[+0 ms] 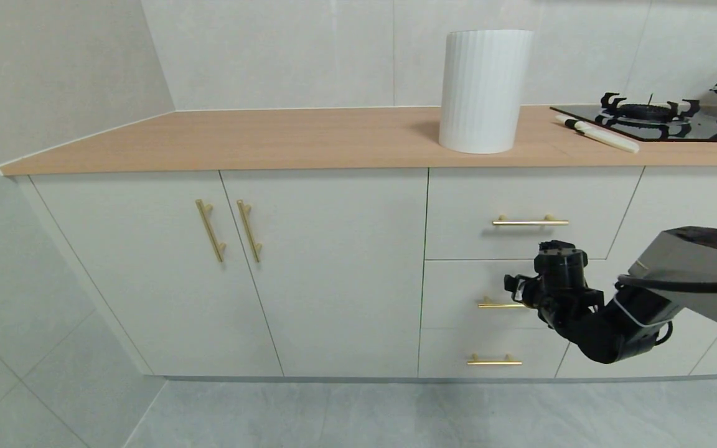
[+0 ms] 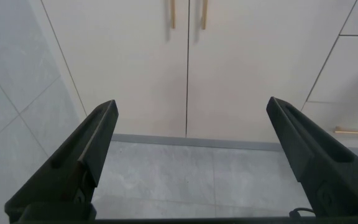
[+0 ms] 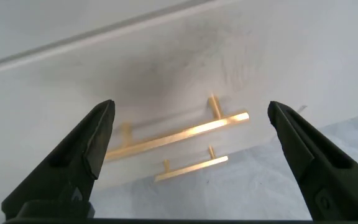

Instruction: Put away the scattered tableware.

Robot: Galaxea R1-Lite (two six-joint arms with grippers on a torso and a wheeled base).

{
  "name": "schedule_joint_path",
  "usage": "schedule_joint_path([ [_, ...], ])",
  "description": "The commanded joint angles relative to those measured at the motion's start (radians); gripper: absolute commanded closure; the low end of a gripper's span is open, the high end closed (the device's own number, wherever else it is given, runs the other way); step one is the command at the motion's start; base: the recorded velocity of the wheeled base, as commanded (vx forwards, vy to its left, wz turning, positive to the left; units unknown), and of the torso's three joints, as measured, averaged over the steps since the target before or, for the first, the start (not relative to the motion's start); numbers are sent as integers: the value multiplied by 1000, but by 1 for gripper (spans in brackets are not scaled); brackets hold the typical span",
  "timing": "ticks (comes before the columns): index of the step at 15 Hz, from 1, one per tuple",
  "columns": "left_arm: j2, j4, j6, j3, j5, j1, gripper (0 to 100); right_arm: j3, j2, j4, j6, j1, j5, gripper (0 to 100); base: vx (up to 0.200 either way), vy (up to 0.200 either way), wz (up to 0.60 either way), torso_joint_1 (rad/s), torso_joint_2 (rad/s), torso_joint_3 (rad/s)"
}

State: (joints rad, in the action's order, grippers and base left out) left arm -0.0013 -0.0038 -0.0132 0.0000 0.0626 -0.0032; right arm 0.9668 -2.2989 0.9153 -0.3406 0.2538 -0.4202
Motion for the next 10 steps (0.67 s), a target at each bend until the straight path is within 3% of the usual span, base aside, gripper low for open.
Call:
schedule_joint_path([
  [1, 1, -1, -1, 0, 0, 0, 0, -254, 372, 8, 11, 61, -38, 0, 0, 0, 0, 0, 0, 0],
  [4, 1, -1, -1, 0, 0, 0, 0, -504, 710, 8, 123, 113, -130, 0, 0, 0, 0, 0, 0, 0],
  [7, 1, -1, -1, 0, 0, 2, 0, -758, 1038, 5, 244, 114, -150, 0, 0, 0, 0, 0, 0, 0],
  [10, 1, -1, -1, 0, 0, 0, 0, -962, 1468, -30, 534, 19, -190, 0, 0, 0, 0, 0, 0, 0],
])
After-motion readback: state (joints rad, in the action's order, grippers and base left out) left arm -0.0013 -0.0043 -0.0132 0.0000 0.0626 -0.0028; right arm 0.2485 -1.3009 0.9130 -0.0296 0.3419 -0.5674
